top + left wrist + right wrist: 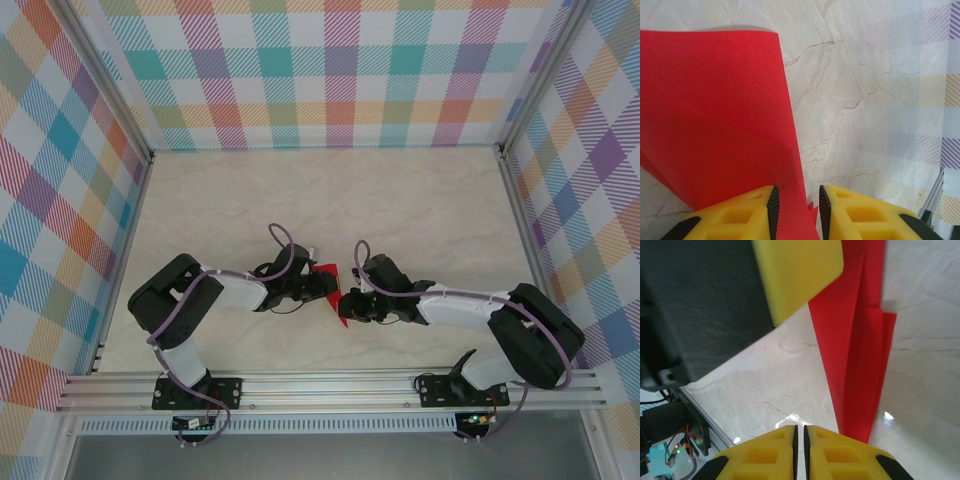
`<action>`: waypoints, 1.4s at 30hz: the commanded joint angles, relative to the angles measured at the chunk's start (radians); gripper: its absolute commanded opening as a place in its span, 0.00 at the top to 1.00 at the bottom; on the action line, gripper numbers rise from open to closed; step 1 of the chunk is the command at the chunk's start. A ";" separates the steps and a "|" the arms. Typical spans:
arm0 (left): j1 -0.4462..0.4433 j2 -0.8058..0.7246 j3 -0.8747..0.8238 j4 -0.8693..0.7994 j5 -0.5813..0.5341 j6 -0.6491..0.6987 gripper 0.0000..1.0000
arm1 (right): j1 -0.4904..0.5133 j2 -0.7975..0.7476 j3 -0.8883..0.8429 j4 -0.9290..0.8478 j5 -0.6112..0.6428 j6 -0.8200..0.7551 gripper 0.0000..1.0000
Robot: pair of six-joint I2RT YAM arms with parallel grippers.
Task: Fold a paper plane with a square sheet of paper (pick it up from the middle)
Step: Fold the wing for the fifth time at the center of the table.
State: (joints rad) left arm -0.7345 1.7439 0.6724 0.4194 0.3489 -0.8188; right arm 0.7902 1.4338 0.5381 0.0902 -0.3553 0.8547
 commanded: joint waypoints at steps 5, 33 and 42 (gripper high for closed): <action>-0.015 0.091 0.006 -0.036 0.005 0.017 0.70 | -0.017 0.124 0.009 0.140 -0.109 0.038 0.88; -0.015 0.093 0.023 -0.063 0.001 0.030 0.71 | -0.017 -0.102 -0.045 -0.060 0.011 -0.018 0.84; -0.015 0.094 0.029 -0.070 0.005 0.030 0.71 | -0.010 -0.006 0.033 -0.012 -0.063 -0.035 0.84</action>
State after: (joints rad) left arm -0.7307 1.7504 0.6910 0.3901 0.3584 -0.8146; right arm 0.7742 1.3830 0.5350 0.0685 -0.3809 0.8478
